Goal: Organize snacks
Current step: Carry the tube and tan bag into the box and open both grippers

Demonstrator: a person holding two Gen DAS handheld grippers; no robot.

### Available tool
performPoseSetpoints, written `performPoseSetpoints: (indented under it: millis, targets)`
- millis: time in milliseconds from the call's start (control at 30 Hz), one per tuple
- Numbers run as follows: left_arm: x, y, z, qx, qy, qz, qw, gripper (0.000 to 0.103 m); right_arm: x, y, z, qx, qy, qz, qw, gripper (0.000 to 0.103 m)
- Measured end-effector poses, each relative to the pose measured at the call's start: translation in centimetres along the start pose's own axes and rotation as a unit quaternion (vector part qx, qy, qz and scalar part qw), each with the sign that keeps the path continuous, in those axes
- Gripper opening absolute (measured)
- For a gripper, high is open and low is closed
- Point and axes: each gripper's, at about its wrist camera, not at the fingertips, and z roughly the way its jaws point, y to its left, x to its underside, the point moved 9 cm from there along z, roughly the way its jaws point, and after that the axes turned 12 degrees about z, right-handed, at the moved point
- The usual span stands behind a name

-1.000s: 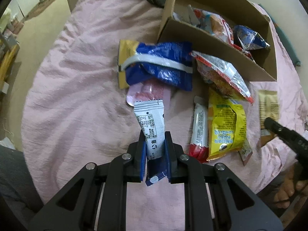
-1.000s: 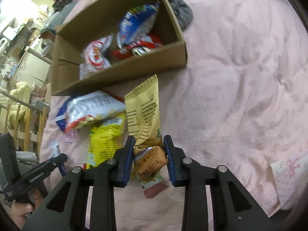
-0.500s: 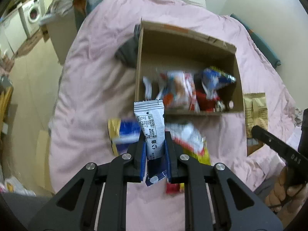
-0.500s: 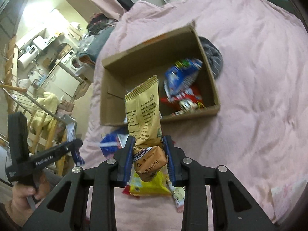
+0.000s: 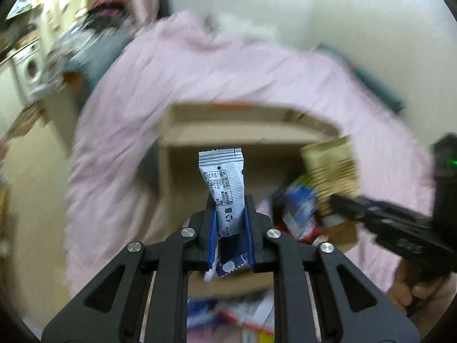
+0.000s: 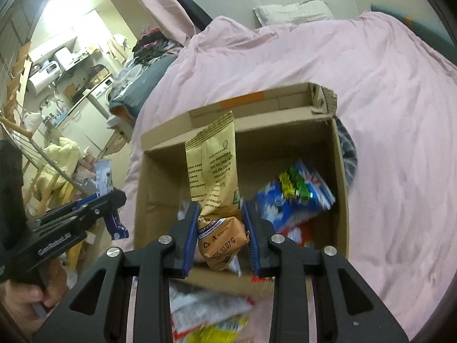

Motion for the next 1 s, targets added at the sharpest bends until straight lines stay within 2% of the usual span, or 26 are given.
performPoseSetpoints:
  millis: [33, 67, 133, 233, 333, 700, 1000]
  targets:
    - [0.3, 0.2, 0.5, -0.004, 0.002, 0.003, 1.0, 0.014, 0.1, -0.3, 0.3, 0.0, 0.002, 0.005, 1.0, 0.032]
    - [1.0, 0.5, 1.6, -0.006, 0.027, -0.009, 0.9996, 0.013, 0.4, -0.8, 0.8, 0.004, 0.008, 0.012, 1.0, 0.032]
    - [1.4, 0.7, 2.7, 0.011, 0.046, -0.028, 0.9985, 0.014, 0.9, -1.4, 2.0, 0.014, 0.022, 0.016, 1.0, 0.032]
    - [2.0, 1.5, 4.2, -0.009, 0.068, -0.024, 0.9974, 0.014, 1.5, -2.2, 2.9, 0.029, 0.03, 0.009, 0.999, 0.032]
    - [2.3, 2.0, 5.2, -0.011, 0.08, -0.039, 0.996, 0.014, 1.8, -2.8, 3.9, 0.033, 0.044, 0.022, 0.998, 0.032]
    - [2.0, 1.8, 5.9, -0.026, 0.075, -0.031, 0.9963, 0.014, 3.1, -3.9, 5.9, 0.057, 0.095, 0.044, 0.993, 0.032]
    - [2.1, 0.9, 5.5, -0.032, 0.074, -0.009, 0.9967, 0.015, 3.1, -4.0, 5.1, 0.06, 0.09, 0.041, 0.993, 0.032]
